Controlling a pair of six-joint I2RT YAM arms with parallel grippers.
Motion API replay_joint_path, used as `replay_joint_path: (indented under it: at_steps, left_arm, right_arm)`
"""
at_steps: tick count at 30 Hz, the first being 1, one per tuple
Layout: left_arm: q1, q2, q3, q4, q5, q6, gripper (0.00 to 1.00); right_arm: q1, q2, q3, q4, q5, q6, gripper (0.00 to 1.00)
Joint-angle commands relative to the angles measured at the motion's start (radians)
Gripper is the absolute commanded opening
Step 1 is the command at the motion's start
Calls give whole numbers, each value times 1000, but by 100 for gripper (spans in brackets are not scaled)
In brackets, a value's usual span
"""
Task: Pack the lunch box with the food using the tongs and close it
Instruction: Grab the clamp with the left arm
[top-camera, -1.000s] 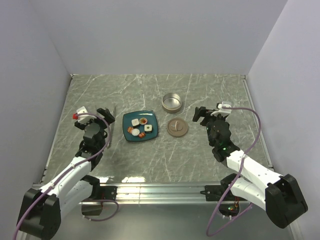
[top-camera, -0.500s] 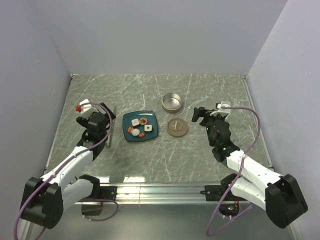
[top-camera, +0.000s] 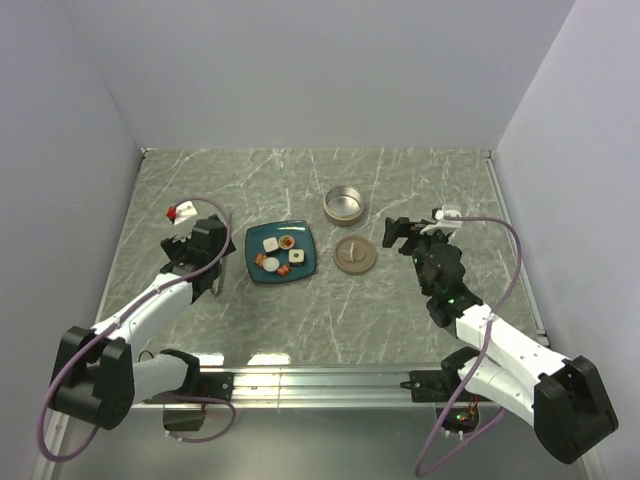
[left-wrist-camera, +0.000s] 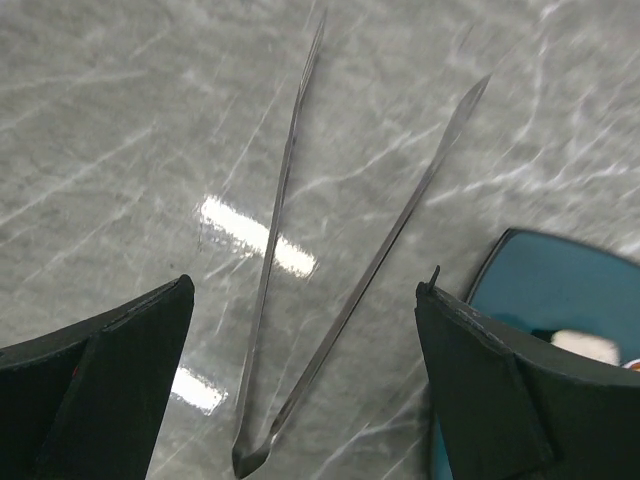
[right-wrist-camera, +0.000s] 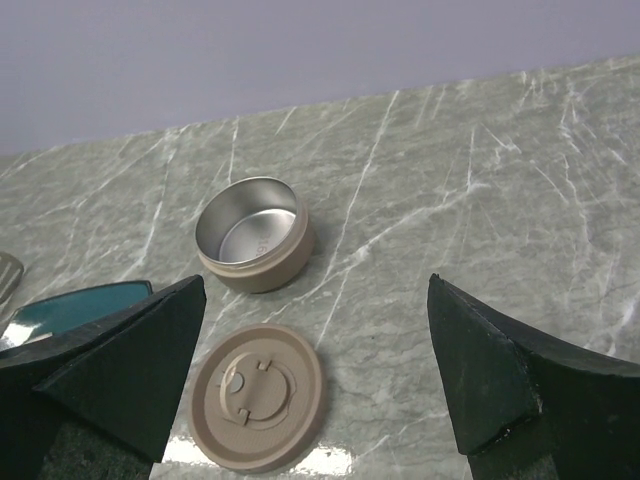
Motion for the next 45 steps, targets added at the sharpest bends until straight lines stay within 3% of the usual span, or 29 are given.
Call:
replay_joint_path:
  at_steps: [1,8,15,33,39,45]
  left_arm:
    - [4,38,62,-98,63,-3,99]
    - [14,65,66,-100,168,26,99]
    - [120,125,83,-91,339,57,99]
    - [140,341,197,-178,364,79,99]
    - [142,423,246,-227,312,71,99]
    - [143,424,255,-235,280,66,82]
  right_arm:
    - [-6,-29,-12,10,-25,10,98]
    - [-7,-78,-28,3,-33,16,98]
    - [-7,-127,-37,-13,-45,21,98]
    - [-9,-241,-77,-13,-63,27,98]
    - [-9,-269,-84,-16,-65,27,99]
    - [-9,-285,-94,-9,-68,25,99]
